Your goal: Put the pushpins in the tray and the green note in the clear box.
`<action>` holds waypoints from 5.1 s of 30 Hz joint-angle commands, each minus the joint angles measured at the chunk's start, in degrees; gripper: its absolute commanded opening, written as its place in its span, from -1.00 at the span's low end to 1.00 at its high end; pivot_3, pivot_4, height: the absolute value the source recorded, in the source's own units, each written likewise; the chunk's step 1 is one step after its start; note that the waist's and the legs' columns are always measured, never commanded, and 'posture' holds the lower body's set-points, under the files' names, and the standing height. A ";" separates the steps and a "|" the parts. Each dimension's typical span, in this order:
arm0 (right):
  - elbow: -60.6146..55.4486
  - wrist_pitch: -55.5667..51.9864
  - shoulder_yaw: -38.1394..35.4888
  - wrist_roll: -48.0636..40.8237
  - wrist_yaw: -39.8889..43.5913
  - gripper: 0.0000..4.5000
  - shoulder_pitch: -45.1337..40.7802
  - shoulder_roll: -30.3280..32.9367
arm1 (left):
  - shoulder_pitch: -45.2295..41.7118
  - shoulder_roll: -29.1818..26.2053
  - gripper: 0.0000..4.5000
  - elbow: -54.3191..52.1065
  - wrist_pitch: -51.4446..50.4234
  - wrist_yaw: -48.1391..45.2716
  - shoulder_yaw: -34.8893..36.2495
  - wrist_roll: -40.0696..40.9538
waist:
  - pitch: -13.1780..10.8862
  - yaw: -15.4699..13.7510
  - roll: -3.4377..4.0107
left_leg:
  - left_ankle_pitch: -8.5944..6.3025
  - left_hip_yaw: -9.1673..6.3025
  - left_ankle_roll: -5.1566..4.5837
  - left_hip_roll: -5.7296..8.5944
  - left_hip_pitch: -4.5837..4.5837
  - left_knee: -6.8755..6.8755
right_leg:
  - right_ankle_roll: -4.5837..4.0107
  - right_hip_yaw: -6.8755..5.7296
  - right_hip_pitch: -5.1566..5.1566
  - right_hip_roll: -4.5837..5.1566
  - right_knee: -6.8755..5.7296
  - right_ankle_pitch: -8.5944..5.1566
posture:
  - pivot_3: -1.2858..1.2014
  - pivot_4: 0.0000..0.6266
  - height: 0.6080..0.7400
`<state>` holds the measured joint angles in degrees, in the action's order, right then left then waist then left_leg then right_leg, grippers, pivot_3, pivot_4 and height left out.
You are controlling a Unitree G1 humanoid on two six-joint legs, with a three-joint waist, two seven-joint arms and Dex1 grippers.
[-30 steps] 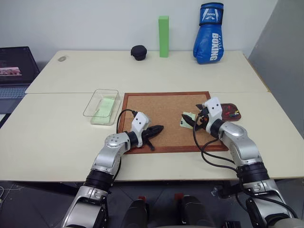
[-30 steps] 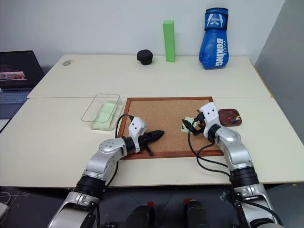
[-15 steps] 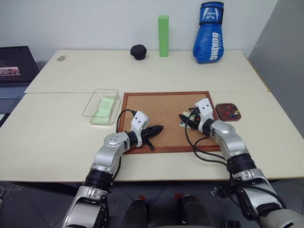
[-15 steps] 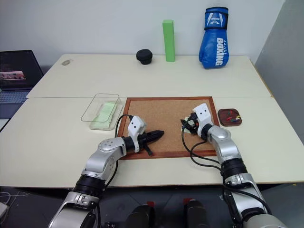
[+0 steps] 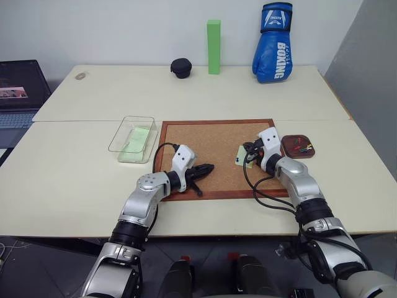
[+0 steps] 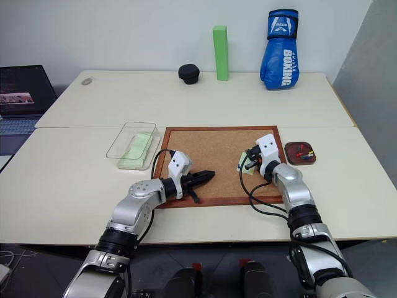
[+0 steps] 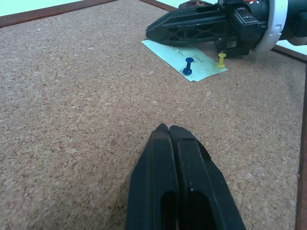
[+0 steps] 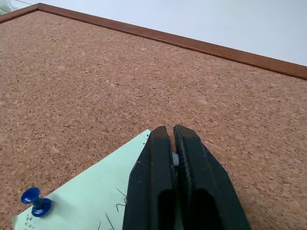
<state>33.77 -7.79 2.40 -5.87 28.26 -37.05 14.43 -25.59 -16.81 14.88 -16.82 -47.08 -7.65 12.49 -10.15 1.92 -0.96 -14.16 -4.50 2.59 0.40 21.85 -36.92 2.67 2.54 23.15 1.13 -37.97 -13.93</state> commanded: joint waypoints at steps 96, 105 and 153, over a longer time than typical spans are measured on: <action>-21.51 -2.63 2.09 -5.43 14.52 0.06 13.52 7.46 | 1.87 -1.92 -1.00 -3.34 -2.36 -1.29 -0.95 -0.34 | -0.10 0.46 -0.06 | -0.01 0.01 -0.01 -0.03 0.08 0.18 | 0.03 -0.01 0.05 -0.01 0.26 -0.02 | 0.03 -0.52 1.00; -19.76 -2.71 1.37 -5.38 14.36 -0.83 12.13 6.53 | 2.45 -2.15 -1.00 -4.33 -2.82 -0.95 -0.82 -0.23 | -0.10 0.48 -0.06 | -0.01 0.01 -0.01 -0.04 0.08 0.19 | 0.03 -0.01 0.05 -0.02 0.26 -0.02 | 0.03 -0.52 1.00; -8.36 -13.73 -18.48 -8.33 -16.21 -0.49 -0.16 7.55 | 2.27 -1.09 -1.00 -3.73 -3.32 -0.85 -1.21 -0.38 | -0.17 0.04 0.06 | -0.01 0.04 -0.02 -0.01 0.11 0.21 | 0.02 0.03 0.07 0.00 0.25 -0.02 | 0.03 -0.52 1.00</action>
<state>25.23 -21.94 -14.72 -13.77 12.39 -35.53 21.51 -23.58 -17.84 10.53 -19.54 -48.07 -8.22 12.55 -10.32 1.95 -0.90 -14.17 -4.45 2.57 0.39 21.98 -36.71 2.70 2.57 23.23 1.13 -37.71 -13.94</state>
